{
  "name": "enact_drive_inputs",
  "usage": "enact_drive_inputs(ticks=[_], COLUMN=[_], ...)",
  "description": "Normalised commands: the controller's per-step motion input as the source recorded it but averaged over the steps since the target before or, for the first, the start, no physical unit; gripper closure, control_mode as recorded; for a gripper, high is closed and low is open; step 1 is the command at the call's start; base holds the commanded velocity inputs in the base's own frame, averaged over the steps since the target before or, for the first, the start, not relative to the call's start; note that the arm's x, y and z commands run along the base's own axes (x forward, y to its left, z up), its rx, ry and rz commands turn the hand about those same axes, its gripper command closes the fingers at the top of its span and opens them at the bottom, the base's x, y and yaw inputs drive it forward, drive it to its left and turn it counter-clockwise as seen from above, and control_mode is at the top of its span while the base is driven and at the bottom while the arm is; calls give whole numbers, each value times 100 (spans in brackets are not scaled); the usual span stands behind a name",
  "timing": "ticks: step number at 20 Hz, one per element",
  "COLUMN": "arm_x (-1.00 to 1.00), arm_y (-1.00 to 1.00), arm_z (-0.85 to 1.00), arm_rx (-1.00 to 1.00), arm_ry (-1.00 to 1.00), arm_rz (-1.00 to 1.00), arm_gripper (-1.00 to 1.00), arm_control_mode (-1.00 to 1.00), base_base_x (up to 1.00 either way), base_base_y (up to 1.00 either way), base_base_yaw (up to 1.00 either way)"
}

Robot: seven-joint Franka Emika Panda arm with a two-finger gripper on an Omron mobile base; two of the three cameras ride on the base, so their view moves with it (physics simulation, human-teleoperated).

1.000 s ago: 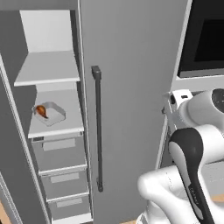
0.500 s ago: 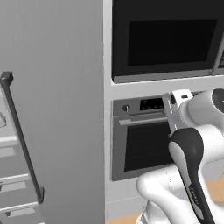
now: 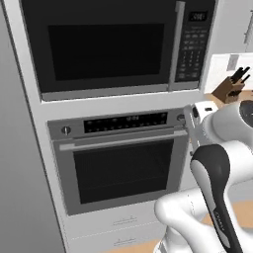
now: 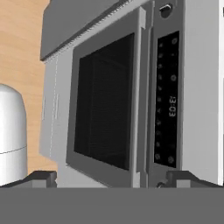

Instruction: Take the meat container that has the chicken drumstick and place it on the second highest rack of the freezer. Then take the vegetable container that has the avocado and tomato and place it on the highest rack of the freezer.

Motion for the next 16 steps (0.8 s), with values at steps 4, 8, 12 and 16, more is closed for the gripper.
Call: enact_drive_inputs(ticks=[4,8,12,16], arm_x=[0,0,0,0], arm_y=[0,0,0,0], arm_z=[0,0,0,0], arm_rx=[0,0,0,0], arm_ry=[0,0,0,0], arm_rz=[0,0,0,0], arm_gripper=[-100,-100,-100,-100], arm_control_mode=[100,100,100,100], base_base_x=[1,5,7,14], base_base_y=[-100,-100,-100,-98], base_base_yaw=[0,0,0,2])
